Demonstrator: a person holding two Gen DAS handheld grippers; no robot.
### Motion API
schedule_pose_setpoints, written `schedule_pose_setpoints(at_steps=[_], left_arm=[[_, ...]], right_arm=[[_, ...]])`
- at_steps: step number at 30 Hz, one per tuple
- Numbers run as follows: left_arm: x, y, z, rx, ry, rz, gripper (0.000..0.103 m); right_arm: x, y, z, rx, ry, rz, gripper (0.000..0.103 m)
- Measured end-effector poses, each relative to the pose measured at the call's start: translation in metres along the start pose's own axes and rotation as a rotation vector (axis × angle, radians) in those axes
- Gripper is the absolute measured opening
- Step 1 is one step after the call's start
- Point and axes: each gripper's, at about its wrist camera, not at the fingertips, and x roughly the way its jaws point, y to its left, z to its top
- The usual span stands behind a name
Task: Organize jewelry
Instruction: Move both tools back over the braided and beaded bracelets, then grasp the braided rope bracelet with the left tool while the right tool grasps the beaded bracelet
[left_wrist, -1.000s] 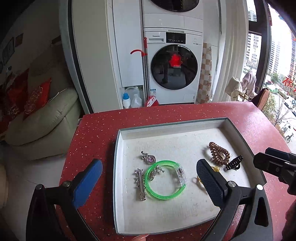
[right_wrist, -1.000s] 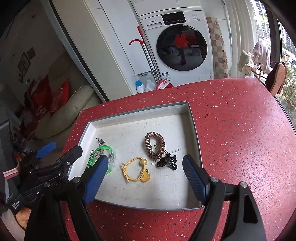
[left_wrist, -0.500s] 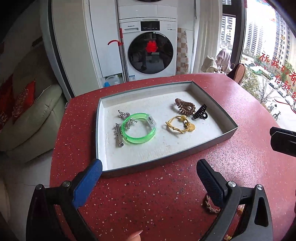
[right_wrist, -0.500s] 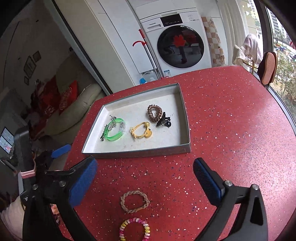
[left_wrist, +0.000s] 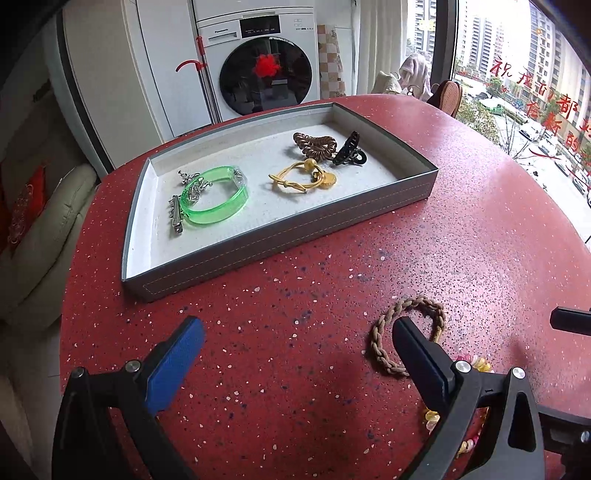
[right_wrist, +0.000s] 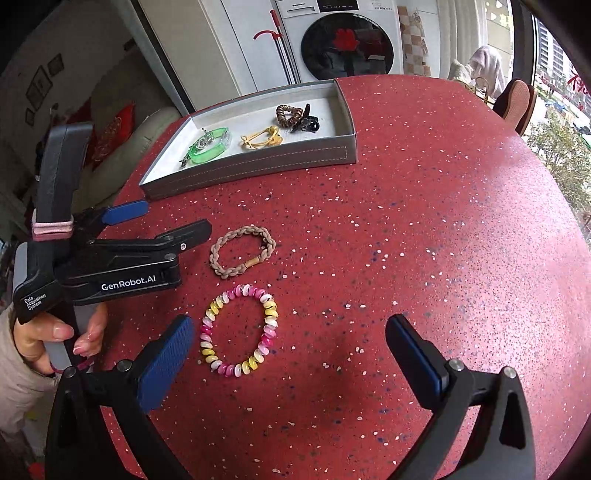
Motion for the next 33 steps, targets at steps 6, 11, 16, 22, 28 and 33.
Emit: schedule_pose_setpoints(at_steps=[6,11,16,22,28,33], left_arm=[[0.005,-0.011,0.0,0.03,0.011,-0.004,0.103],[0.006,-0.02,-0.002,0.067,0.016,0.001,0.103],[0.012,-0.028,-0.005,0.097,0.032,0.007,0.103],[0.013,-0.029,-0.007,0.093,0.032,-0.006,0.103],[0.007,-0.037,-0.009,0.124,0.034,-0.062,0.085],[0.004,-0.044,-0.009,0.145,0.054,-0.147,0.051]], right_arm=[[0.007,0.013,-0.009,-0.038,-0.003,-0.074,0.087],[0.012,0.023,-0.015,-0.063,-0.006,-0.104,0.074],[0.019,0.035,-0.023,-0.136,-0.009,-0.158,0.069],[0.017,0.039,-0.026,-0.168,-0.023,-0.165,0.065],[0.015,0.044,-0.027,-0.184,-0.016,-0.147,0.049],[0.015,0.051,-0.028,-0.205,-0.016,-0.137,0.016]])
